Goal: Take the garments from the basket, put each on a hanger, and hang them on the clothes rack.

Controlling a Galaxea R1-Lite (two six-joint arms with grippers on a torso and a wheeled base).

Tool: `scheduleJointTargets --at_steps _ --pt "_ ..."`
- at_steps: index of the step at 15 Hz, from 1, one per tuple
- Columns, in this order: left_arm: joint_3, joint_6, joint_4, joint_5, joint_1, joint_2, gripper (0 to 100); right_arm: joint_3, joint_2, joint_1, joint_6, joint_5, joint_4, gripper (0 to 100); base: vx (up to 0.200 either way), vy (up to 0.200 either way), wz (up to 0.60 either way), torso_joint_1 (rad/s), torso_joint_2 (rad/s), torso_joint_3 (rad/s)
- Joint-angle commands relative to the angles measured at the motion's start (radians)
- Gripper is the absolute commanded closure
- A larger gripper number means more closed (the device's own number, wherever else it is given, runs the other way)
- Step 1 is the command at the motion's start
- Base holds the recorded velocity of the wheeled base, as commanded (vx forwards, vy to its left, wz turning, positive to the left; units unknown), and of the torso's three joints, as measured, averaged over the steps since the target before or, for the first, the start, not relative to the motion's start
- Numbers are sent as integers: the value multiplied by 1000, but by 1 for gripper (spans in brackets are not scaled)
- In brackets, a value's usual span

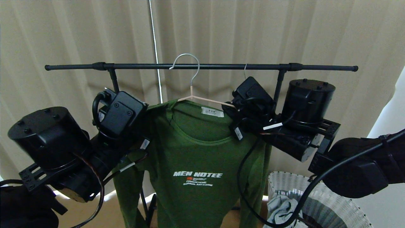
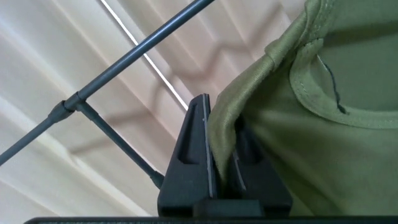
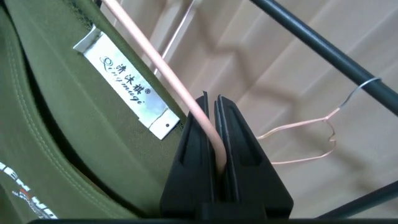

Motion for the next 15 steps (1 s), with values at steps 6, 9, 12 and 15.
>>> scheduleJointTargets --at_steps 6,9,12,15 --pt "15 -6 1 -4 0 -10 0 29 -26 20 1 -4 -4 100 0 0 0 0 0 0" --pt "27 -58 29 -4 3 -93 0 53 -76 -11 1 -6 -2 100 0 0 0 0 0 0" --pt "48 -147 173 -8 4 -203 0 89 -110 -62 4 -6 -4 100 0 0 0 0 0 0" --pt "128 -290 352 -108 11 -365 0 153 -158 -92 9 -3 -5 100 0 0 0 0 0 0"
